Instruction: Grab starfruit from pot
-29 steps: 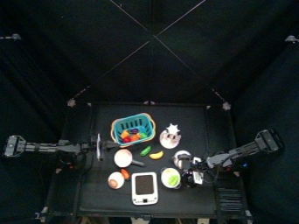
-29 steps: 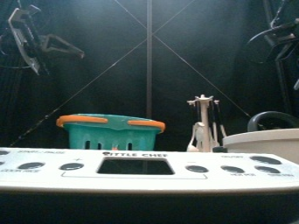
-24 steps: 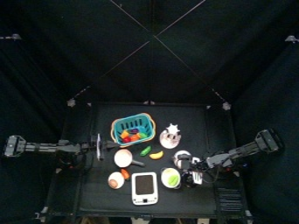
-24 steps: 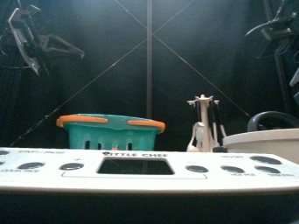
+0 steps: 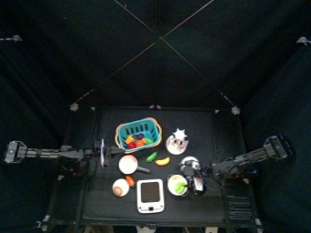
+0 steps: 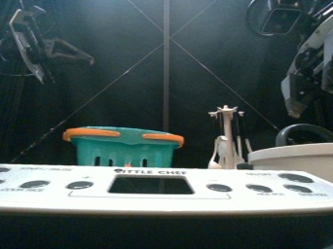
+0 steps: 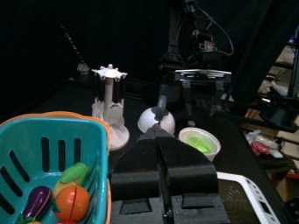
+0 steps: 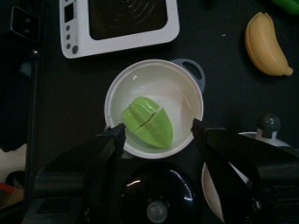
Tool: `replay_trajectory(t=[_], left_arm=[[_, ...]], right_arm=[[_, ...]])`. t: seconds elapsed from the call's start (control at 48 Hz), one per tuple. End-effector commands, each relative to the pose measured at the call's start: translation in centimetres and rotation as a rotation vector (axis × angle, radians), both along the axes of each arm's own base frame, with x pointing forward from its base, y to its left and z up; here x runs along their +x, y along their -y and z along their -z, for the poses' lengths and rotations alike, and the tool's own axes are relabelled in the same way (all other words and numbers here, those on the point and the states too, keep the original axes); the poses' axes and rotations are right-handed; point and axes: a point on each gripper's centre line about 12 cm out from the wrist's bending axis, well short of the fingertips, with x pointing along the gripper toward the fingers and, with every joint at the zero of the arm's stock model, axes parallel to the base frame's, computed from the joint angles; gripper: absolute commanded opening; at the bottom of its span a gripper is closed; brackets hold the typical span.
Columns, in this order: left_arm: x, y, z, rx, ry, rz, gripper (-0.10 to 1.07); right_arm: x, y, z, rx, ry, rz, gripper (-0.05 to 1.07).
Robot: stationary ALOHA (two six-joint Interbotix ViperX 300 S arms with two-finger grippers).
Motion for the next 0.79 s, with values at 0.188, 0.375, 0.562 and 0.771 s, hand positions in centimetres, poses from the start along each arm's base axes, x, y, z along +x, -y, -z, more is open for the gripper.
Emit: replay_trajectory(t=[0.188, 0.375, 0.562, 0.771], left_arm=[[0.1, -0.1, -0.5, 0.001, 0.018, -0.004, 0.08], [0.1, -0.1, -0.4, 0.001, 0.017, -0.006, 0.26], [0.1, -0.1, -0.3, -0.004, 0.013, -0.009, 0.38], [0.1, -0.1, -0.3, -0.004, 0.013, -0.009, 0.41]], right_arm=[[2.4, -0.7, -0.1, -0.029, -0.003, -0.02, 0.93], [2.6, -1.0, 1.5, -0.059, -0.075, -0.035, 0.95], [3.1, -1.5, 2.5, -0.078, -0.124, -0.047, 0.95], [3.4, -2.6, 3.2, -0.091, -0.169, -0.073, 0.95]])
